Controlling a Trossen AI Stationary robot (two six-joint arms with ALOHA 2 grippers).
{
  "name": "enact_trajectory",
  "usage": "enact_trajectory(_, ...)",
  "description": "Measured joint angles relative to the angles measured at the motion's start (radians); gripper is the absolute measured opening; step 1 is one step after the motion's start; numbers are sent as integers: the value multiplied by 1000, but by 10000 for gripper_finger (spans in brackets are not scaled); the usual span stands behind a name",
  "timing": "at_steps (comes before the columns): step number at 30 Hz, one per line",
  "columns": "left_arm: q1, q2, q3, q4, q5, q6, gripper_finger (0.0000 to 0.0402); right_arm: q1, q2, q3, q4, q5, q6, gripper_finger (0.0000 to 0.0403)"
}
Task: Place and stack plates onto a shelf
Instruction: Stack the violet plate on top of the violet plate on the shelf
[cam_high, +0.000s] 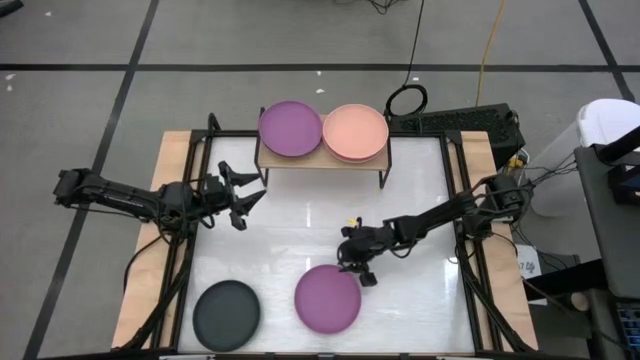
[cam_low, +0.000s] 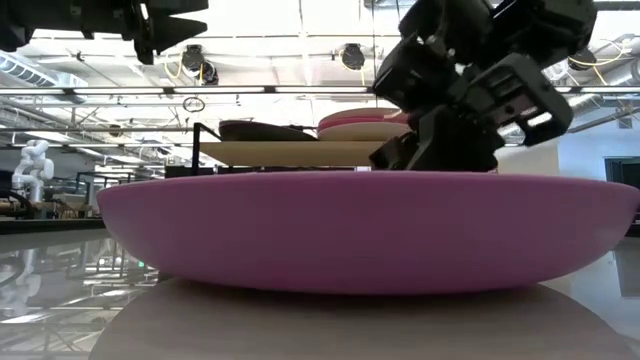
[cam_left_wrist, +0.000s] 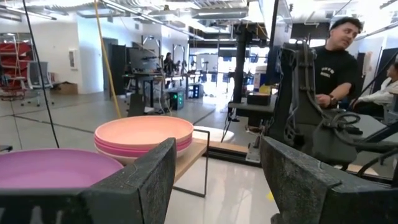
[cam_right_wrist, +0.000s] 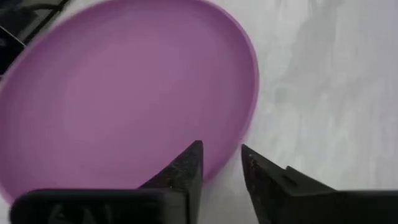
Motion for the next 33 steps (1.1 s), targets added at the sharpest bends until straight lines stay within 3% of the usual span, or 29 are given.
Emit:
enact_trajectory(7,0,0,0,-10,0,-2,236,-20,22,1,2,7,53,154)
enact_trajectory(13,0,0,0,-11,0,-14,236,-17,21,1,0,38,59,161)
enact_trajectory(21,0,0,0,-15,0,-34,236,-15,21,1,-87,86,57,117)
enact_trajectory(33,0,0,0,-16,0,-39,236,-21,20,0,-59,84,31,10)
